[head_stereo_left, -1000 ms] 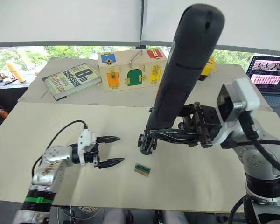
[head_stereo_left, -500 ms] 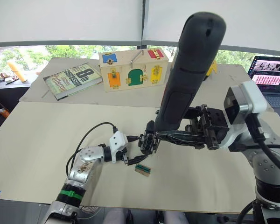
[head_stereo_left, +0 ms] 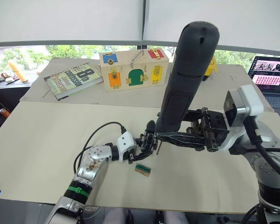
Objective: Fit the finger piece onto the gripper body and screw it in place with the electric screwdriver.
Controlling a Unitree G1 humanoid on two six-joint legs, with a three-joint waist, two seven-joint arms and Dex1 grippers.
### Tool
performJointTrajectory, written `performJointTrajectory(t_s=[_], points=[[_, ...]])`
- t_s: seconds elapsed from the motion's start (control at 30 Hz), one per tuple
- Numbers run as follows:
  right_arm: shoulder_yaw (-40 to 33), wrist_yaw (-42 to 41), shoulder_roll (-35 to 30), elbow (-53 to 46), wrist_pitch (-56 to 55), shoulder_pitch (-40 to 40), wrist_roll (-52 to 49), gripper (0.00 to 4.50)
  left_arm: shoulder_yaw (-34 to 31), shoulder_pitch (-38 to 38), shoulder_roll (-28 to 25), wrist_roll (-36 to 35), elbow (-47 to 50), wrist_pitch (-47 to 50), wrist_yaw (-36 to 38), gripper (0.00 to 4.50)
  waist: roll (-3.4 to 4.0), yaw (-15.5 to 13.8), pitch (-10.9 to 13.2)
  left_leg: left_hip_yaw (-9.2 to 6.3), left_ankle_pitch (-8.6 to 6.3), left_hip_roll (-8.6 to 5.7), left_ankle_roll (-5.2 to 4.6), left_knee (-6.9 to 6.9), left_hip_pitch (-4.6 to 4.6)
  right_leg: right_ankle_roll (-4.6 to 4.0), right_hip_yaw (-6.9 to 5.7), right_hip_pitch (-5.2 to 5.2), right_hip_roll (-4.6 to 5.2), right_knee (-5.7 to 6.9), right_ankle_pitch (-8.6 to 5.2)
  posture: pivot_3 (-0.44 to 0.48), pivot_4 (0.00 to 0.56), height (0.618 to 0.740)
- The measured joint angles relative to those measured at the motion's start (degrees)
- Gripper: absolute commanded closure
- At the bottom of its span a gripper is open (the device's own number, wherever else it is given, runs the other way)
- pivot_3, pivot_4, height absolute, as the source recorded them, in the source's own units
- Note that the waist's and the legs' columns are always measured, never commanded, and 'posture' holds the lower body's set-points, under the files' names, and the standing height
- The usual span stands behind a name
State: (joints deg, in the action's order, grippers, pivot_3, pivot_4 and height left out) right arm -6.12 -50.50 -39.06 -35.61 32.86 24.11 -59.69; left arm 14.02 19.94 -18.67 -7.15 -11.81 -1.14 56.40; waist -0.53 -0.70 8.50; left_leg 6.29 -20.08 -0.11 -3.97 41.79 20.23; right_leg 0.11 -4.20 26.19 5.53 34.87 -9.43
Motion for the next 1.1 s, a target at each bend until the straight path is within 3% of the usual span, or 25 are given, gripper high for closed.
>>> performJointTrajectory(t_s=[0.4,0.63,0.7,0.8,1.1], points=[[-1.4,-0.8,-1.9,-0.5,0.0,-2.3,-0.1,2.59,0.7,9.9,-2.0,-1.8,-13.5,-5.5,13.2,2.22,-0.02,0.0,0.0,0.04,-0.01,-0.02,-0.02,0.0,0.02,0.0,-0.01,0.0,-0.24,-0.03,0.0,0.0,0.15,0.74],[-1.4,-1.9,-2.4,0.2,0.0,-2.3,0.4,2.59,1.0,13.0,-2.0,-1.4,-18.3,-8.3,16.2,2.22,-0.04,0.1,0.0,0.04,-0.01,-0.02,-0.03,0.01,0.02,0.01,0.0,-0.01,-0.25,-0.03,0.01,0.0,0.15,0.74],[-1.4,-1.9,-2.4,0.2,0.0,-2.3,0.4,2.59,0.9,13.0,-1.9,-1.4,-18.4,-8.3,16.0,1.16,-0.04,0.1,0.0,0.03,-0.01,-0.01,-0.03,0.01,0.02,0.01,0.0,-0.01,-0.25,-0.03,0.01,0.0,0.15,0.74],[-1.4,-1.8,-2.4,0.2,0.0,-2.3,0.4,2.59,0.7,12.8,-2.0,-0.9,-18.8,-7.5,14.9,0.02,-0.04,0.1,0.0,0.03,-0.01,-0.02,-0.04,0.01,0.02,0.02,0.0,-0.01,-0.24,-0.02,0.01,0.0,0.15,0.74],[-1.4,-1.5,-2.1,0.2,0.0,-2.3,0.4,2.59,-2.7,6.7,-4.0,-2.9,-12.1,-5.9,13.6,0.02,-0.04,0.5,0.0,0.03,0.0,0.05,-0.02,0.0,0.0,0.02,0.04,0.02,-0.19,-0.01,0.01,0.0,0.15,0.74]])
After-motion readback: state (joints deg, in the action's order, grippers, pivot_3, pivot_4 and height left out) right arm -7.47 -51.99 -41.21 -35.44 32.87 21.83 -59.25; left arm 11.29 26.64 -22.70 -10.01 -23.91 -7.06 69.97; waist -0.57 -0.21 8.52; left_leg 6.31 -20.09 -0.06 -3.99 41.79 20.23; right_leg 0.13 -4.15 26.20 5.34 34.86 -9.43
